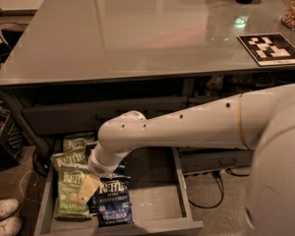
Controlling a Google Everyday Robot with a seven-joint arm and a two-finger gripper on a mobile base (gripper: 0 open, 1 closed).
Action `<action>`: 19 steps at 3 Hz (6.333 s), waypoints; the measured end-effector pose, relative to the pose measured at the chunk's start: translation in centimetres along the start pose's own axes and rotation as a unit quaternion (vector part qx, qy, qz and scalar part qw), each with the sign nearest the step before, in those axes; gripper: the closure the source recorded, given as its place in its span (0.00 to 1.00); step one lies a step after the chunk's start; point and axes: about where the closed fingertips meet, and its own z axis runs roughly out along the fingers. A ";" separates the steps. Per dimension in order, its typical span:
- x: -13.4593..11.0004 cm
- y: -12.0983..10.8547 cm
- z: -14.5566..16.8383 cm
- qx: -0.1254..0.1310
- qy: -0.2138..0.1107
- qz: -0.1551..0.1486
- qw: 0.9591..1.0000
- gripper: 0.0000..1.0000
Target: Pick green jalapeno chip bag from middle drawer and place on counter
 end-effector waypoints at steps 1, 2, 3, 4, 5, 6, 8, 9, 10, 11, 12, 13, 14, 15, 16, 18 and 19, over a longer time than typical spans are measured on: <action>-0.9 -1.3 2.5 0.009 -0.002 0.012 1.000 0.00; -1.3 -2.3 4.7 0.008 -0.006 0.042 0.999 0.00; -1.3 -2.3 4.9 0.007 -0.006 0.044 0.999 0.00; -2.2 -2.8 6.8 0.003 -0.023 0.030 0.999 0.00; -4.1 -3.4 9.2 -0.003 -0.033 0.011 0.999 0.00; -6.0 -4.7 12.3 -0.015 -0.036 0.002 0.999 0.00; -5.6 -6.3 13.8 -0.019 -0.027 0.014 0.999 0.03; -5.1 -6.8 14.3 -0.020 -0.020 0.021 0.999 0.06; -4.7 -7.0 14.9 -0.025 -0.014 0.026 0.999 0.08; -4.6 -7.0 15.4 -0.030 -0.009 0.028 0.999 0.11; -4.7 -6.9 16.0 -0.037 -0.003 0.027 0.999 0.11; -4.7 -6.9 16.0 -0.037 -0.003 0.027 0.999 0.11; -5.4 -8.4 16.1 -0.044 0.003 0.031 0.999 0.12; -5.9 -9.5 16.2 -0.051 0.009 0.035 0.998 0.12; -6.2 -10.1 16.3 -0.055 0.012 0.038 0.998 0.12; -5.6 -9.0 15.6 -0.049 0.017 0.034 0.998 0.00; -4.7 -7.1 13.7 -0.034 0.016 0.039 0.999 0.00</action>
Offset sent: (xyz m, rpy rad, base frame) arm 0.0386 0.0423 -0.0607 0.0142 0.0623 -0.1522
